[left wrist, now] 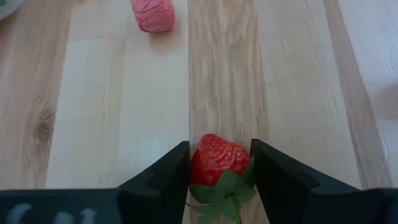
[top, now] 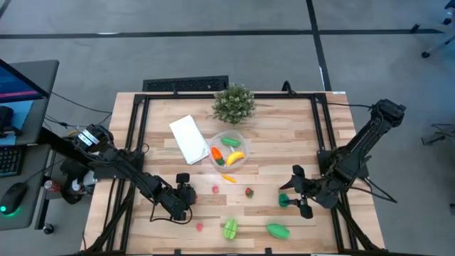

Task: Pick and placing Produce into tupperware
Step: Put the left red strawberry into the transparent bin, then put the red strawberry into the transparent bin

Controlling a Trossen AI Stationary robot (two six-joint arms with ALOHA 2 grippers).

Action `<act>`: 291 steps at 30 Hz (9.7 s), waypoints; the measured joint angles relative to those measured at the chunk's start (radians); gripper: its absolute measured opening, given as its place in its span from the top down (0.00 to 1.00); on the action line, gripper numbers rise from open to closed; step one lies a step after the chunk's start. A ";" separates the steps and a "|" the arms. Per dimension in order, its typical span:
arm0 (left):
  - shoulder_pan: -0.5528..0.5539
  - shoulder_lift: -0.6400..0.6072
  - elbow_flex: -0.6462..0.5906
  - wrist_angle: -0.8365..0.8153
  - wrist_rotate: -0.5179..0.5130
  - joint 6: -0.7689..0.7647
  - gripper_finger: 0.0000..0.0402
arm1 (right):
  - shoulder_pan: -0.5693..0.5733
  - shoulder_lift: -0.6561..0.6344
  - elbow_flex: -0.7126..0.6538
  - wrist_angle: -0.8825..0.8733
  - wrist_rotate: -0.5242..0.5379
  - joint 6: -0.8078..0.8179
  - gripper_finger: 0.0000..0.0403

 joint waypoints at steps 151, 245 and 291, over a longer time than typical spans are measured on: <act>0.830 0.005 0.198 0.108 0.373 0.757 0.62 | 0.025 0.000 0.000 -0.025 -0.003 -0.002 0.42; 0.731 -0.008 0.460 -0.488 0.612 0.690 0.37 | -0.263 0.025 -0.001 0.003 0.017 -0.087 0.42; -0.133 -0.278 0.422 -0.594 -0.319 0.160 0.37 | -0.464 0.609 0.000 0.711 -0.411 -0.445 0.42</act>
